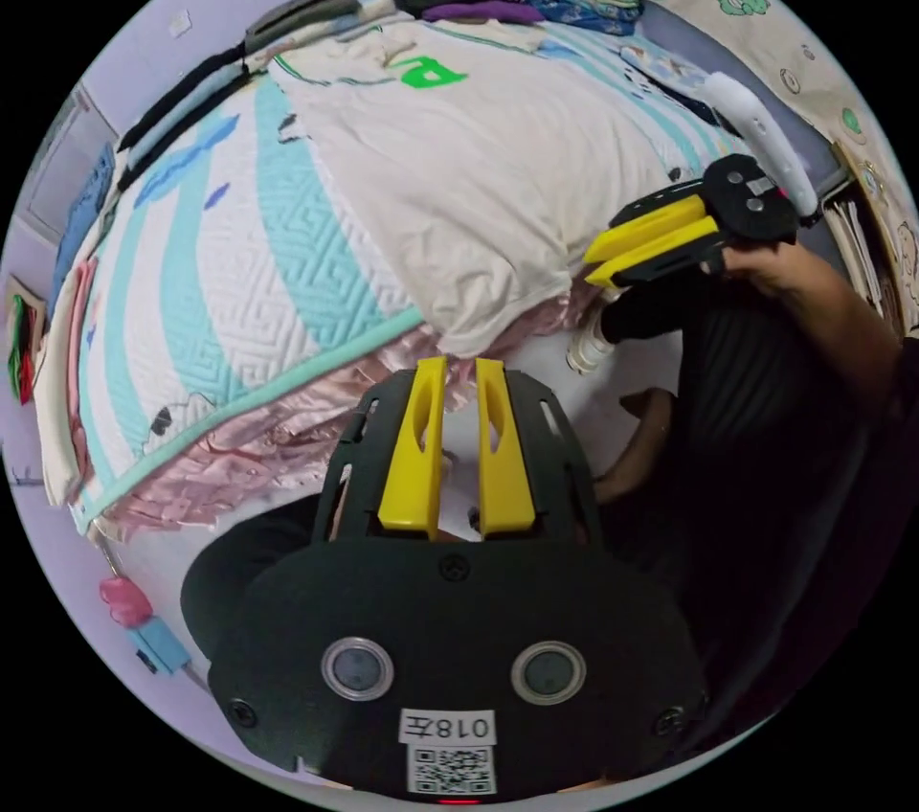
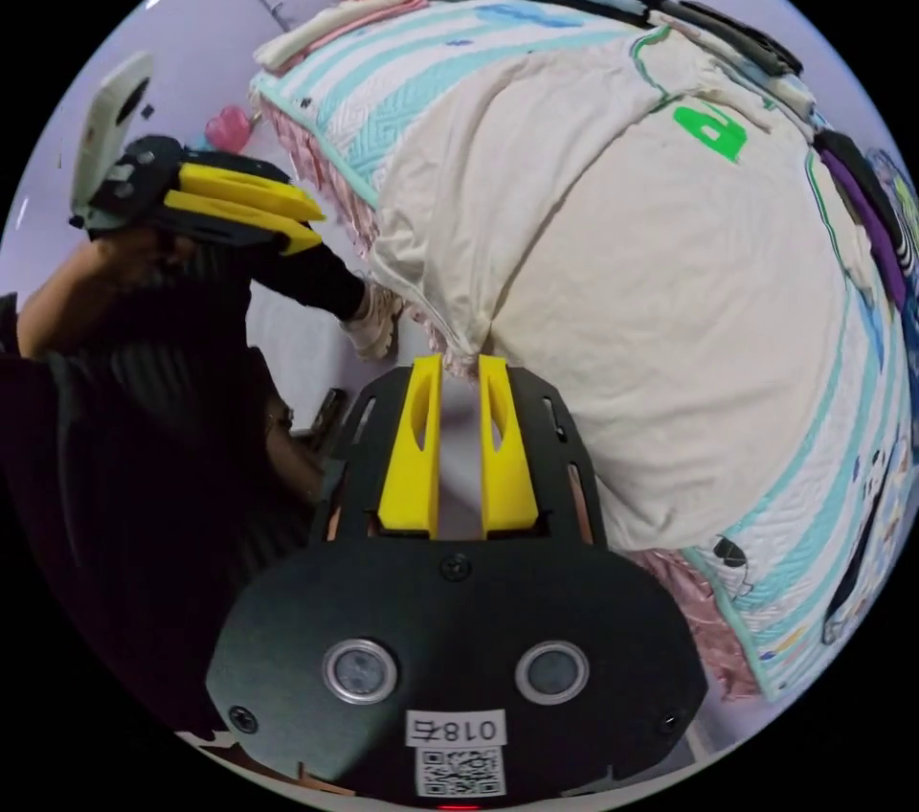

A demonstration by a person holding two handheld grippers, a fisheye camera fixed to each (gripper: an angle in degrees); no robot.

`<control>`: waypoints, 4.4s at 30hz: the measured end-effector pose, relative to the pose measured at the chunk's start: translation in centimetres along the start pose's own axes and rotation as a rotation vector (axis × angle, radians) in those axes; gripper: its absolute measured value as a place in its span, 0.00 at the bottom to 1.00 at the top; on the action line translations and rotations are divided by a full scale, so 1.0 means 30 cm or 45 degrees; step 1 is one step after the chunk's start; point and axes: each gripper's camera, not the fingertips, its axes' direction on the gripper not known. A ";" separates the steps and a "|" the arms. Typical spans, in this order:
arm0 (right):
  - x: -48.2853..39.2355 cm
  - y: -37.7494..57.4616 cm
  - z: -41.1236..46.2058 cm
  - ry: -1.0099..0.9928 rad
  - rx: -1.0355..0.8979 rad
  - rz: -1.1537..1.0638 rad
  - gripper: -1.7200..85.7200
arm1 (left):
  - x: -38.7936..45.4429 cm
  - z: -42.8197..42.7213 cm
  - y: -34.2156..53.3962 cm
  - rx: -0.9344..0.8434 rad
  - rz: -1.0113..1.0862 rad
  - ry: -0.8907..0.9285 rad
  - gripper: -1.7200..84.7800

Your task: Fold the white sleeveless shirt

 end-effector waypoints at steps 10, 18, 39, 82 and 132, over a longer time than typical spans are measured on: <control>0.121 0.129 0.043 -0.044 -0.031 0.141 0.09 | -0.042 0.193 -0.139 -0.182 -0.063 0.083 0.02; 0.185 0.203 0.012 -0.155 -0.003 0.116 0.10 | -0.161 0.135 -0.110 -0.239 -0.314 0.565 0.07; 0.345 0.459 -0.097 -0.386 -0.141 0.200 0.13 | -0.123 -0.183 -0.746 0.242 -0.059 0.211 0.10; 0.752 0.853 -0.420 -0.268 0.036 0.671 0.14 | -0.182 0.405 -2.665 0.418 0.073 0.587 0.01; 0.010 0.294 -0.345 0.224 -0.209 0.085 0.03 | -1.506 0.696 -1.154 0.955 -1.165 0.887 0.02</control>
